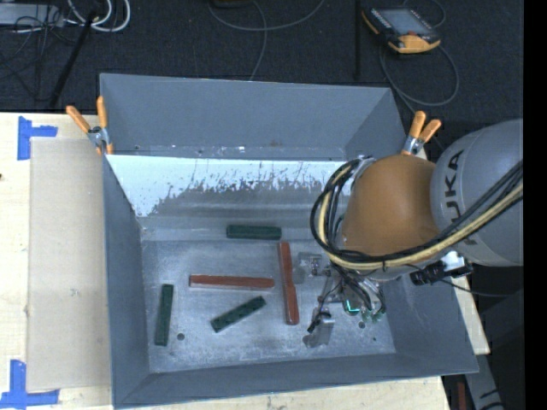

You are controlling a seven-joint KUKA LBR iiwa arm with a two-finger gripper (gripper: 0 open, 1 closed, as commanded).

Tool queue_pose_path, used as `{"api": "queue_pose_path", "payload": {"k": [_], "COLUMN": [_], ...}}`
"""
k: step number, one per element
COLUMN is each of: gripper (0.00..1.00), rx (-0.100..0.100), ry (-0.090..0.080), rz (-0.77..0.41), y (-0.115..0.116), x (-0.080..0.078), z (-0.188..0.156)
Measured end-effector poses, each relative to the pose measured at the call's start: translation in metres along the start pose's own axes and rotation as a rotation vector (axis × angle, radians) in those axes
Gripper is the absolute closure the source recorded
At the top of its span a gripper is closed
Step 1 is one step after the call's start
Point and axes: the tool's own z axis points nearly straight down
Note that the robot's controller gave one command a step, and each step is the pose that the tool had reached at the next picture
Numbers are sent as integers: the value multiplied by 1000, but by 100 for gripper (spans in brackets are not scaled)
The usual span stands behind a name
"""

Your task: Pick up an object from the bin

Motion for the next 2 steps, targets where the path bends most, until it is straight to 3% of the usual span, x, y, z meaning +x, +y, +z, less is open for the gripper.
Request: {"api": "queue_pose_path", "payload": {"k": [1, 2], "gripper": [0, 0], "rx": [-1, 0], "ry": [-10, -11], "rz": [-62, -233], "y": [39, 65], "x": [-70, -78], "z": [82, 85]}}
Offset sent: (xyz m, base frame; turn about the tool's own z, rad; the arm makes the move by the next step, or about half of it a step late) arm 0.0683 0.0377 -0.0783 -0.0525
